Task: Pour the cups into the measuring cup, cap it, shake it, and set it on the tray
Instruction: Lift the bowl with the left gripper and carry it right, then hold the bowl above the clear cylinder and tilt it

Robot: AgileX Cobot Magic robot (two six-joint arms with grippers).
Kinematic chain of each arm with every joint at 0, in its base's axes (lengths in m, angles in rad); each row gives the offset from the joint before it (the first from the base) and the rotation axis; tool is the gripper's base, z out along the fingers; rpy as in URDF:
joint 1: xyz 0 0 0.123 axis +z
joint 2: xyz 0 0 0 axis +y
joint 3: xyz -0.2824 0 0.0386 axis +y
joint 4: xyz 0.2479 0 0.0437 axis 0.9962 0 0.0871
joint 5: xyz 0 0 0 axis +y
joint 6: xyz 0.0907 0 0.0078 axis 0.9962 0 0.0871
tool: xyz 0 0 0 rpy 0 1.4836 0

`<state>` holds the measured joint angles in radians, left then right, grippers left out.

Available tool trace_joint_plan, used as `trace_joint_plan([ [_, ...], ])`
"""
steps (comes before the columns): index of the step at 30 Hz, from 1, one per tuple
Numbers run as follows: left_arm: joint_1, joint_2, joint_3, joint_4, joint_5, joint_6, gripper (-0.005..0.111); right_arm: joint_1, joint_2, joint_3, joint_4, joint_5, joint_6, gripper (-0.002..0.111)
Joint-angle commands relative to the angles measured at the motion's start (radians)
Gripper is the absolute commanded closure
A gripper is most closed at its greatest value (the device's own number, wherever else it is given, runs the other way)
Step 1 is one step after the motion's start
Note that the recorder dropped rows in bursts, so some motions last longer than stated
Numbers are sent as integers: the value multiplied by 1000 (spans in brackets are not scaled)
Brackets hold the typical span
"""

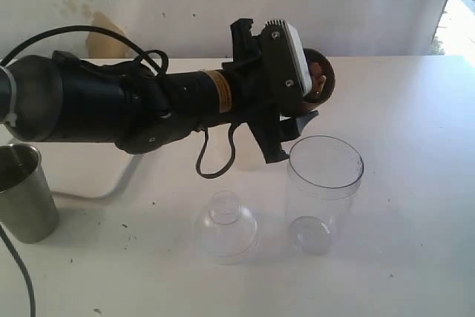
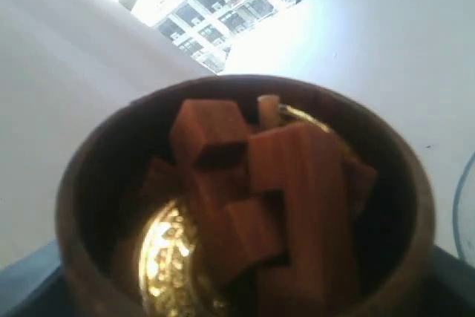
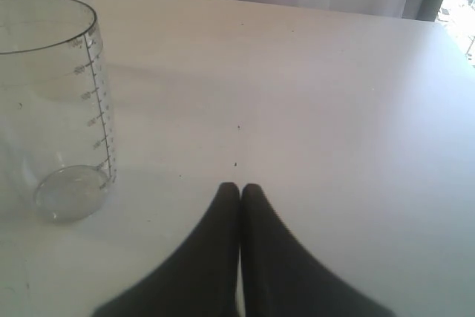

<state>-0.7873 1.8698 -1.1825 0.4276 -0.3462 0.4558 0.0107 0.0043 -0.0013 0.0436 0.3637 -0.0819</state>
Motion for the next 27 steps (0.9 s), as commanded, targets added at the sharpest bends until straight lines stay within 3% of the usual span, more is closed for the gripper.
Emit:
trace_joint_plan([
  [1,-5,-10,-6,18,-58,71,107,0,-4,1,-2,-13,3,108],
  [8,-5,-10,-6,124,-96,108,107,0,-4,1,-2,-13,3,108],
  [22,-5,-10,-4,128,-90,197,107,0,-4,1,-2,-13,3,108],
  [25,-5,-10,-4,128,-78,168,107,0,-4,1,-2,-13,3,108],
  [27,-5,-10,-4,128,-86,65,107,0,-4,1,-2,-13,3,108],
])
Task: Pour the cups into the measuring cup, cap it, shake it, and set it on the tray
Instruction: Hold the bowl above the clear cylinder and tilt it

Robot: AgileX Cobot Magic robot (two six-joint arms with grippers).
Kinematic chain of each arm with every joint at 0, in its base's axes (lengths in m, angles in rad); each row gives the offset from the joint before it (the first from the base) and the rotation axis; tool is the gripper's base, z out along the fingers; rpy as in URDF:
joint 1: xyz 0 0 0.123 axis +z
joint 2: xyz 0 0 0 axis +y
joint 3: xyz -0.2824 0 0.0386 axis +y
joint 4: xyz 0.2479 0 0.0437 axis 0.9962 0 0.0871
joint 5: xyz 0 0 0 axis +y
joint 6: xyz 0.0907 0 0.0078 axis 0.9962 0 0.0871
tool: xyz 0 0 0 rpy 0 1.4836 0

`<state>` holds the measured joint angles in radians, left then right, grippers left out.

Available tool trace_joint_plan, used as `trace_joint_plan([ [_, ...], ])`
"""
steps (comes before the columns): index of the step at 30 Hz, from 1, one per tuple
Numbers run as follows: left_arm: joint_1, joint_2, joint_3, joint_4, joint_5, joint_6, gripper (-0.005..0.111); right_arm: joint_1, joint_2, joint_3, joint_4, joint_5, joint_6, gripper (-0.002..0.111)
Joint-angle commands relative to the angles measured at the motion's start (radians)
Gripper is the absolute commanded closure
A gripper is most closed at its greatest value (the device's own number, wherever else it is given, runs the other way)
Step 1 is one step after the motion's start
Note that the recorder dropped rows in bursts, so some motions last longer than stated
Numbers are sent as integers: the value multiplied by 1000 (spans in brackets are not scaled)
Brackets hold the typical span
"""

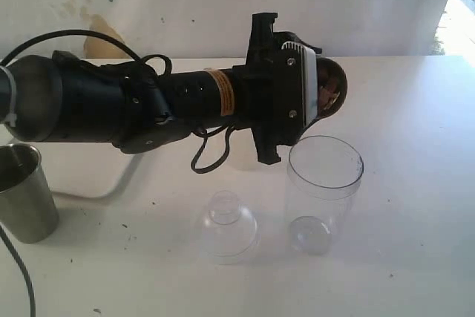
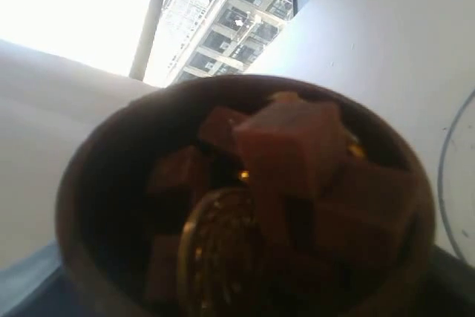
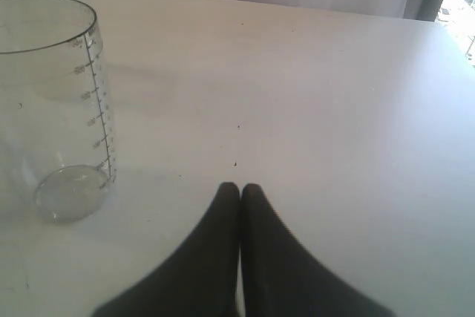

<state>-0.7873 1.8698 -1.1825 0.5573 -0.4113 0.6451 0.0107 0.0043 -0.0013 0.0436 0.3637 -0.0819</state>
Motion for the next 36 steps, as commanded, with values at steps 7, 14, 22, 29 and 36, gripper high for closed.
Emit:
trace_joint_plan([
  [7,-9,-10,-4,10,-36,-206,107,0,-4,1,-2,-13,3,108],
  [14,-51,-10,-4,-18,-29,-129,107,0,-4,1,-2,-13,3,108],
  [22,-51,-10,-4,-26,-15,94,107,0,-4,1,-2,-13,3,108],
  [29,-32,-10,-4,-168,-13,164,107,0,-4,1,-2,-13,3,108],
  [36,-14,-10,-4,-98,-21,167,107,0,-4,1,-2,-13,3,108],
])
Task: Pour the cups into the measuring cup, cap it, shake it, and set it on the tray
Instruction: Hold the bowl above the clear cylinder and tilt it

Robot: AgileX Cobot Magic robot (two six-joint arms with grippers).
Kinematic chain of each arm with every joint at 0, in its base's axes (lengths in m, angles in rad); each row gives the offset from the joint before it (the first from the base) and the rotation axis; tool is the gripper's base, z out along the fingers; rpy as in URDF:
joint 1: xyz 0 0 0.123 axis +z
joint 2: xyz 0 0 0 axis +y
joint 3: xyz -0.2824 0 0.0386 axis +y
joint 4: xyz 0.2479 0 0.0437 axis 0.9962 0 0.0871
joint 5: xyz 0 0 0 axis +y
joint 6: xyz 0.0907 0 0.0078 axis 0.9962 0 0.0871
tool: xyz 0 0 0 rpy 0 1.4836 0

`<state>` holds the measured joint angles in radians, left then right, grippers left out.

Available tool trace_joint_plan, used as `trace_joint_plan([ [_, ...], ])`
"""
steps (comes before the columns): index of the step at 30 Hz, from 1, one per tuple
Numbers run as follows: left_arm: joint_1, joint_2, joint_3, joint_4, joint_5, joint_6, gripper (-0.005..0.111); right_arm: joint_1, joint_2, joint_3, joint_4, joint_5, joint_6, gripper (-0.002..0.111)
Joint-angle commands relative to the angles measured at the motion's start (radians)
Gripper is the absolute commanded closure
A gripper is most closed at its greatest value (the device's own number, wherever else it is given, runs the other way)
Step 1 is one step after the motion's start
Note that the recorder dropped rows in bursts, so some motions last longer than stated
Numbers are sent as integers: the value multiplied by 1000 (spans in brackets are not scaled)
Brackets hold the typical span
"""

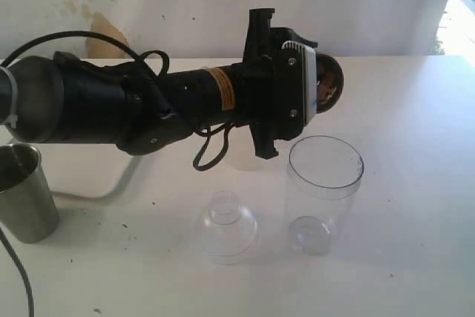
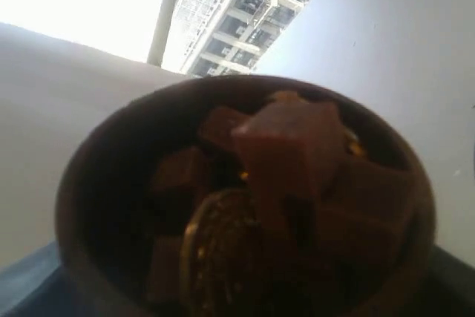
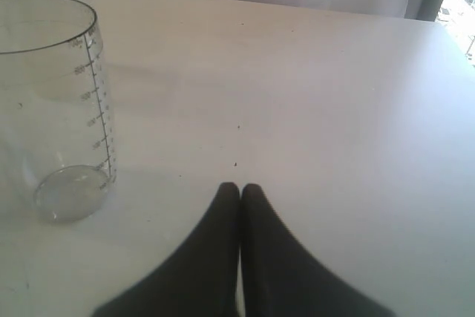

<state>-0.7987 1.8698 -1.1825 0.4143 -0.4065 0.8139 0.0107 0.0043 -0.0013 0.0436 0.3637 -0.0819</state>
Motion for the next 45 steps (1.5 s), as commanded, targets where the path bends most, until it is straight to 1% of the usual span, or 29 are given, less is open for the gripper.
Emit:
trace_joint_plan([
  [1,-3,-10,-4,48,-26,17,107,0,-4,1,-2,-13,3,108],
  [4,-3,-10,-4,48,-9,86,107,0,-4,1,-2,-13,3,108],
  [7,-10,-10,-4,52,-28,101,107,0,-4,1,-2,-13,3,108],
  [11,-21,-10,-4,65,-17,155,107,0,-4,1,-2,-13,3,108],
  [13,-21,-10,-4,65,-17,155,107,0,-4,1,-2,-13,3,108],
  [18,-21,-10,-4,65,-12,283,107,0,-4,1,-2,-13,3,108],
  [20,-21,-10,-4,65,-12,307,107,0,-4,1,-2,-13,3,108],
  [30,-44,-10,-4,65,12,312,107,0,-4,1,-2,-13,3,108],
  [36,-44,-10,-4,65,36,312,107,0,-4,1,-2,-13,3,108],
  [45,-51,-10,-4,65,38,368,107,0,-4,1,-2,-13,3,108],
])
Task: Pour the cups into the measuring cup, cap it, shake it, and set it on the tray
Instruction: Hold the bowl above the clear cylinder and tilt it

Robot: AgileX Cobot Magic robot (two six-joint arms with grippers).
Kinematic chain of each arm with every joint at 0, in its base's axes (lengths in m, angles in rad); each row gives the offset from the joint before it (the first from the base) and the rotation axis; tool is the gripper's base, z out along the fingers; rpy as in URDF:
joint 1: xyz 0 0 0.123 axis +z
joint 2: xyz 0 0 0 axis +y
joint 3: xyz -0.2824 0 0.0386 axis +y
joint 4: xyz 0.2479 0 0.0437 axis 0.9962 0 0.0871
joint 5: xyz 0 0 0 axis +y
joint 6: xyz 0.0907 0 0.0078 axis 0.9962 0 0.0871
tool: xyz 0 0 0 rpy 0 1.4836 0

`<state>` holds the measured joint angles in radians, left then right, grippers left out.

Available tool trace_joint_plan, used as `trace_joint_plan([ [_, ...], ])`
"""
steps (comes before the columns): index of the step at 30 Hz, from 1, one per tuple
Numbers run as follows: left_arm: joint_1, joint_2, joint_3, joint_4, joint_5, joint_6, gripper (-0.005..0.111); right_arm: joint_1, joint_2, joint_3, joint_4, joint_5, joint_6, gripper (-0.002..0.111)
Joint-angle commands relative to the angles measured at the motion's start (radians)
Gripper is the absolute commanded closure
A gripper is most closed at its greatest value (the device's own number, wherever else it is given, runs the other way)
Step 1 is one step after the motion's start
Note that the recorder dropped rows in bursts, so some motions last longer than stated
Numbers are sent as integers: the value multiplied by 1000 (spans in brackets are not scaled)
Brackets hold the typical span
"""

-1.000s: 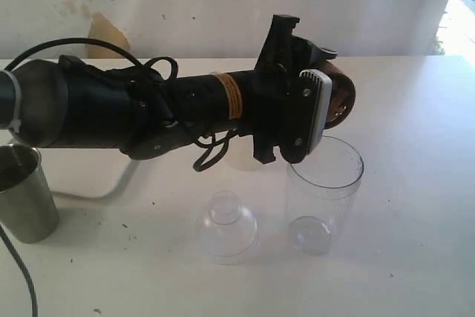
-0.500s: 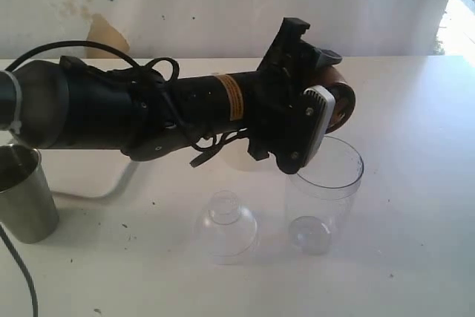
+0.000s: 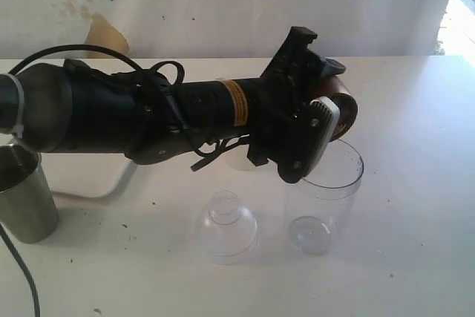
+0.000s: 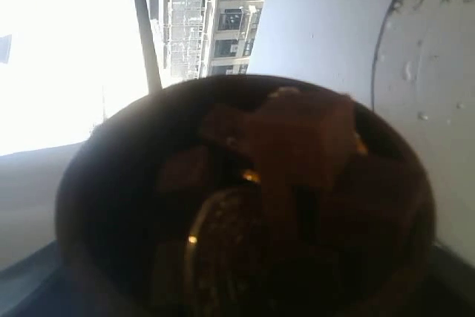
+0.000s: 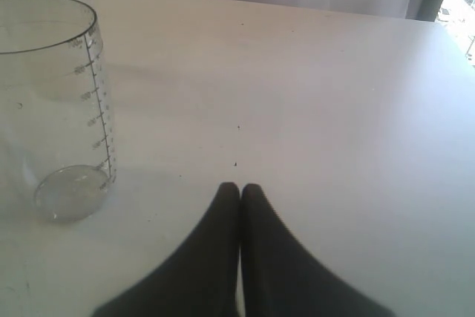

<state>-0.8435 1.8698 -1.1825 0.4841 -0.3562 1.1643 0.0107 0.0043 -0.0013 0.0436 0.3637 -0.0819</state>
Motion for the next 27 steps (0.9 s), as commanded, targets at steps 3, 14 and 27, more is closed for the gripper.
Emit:
trace_joint_plan([
  [3,-6,-10,-4,-4,-8,72,107,0,-4,1,-2,-13,3,108],
  [14,-6,-10,-4,-4,-17,202,107,0,-4,1,-2,-13,3,108],
  [27,-6,-8,-4,-41,-10,41,107,0,-4,1,-2,-13,3,108],
])
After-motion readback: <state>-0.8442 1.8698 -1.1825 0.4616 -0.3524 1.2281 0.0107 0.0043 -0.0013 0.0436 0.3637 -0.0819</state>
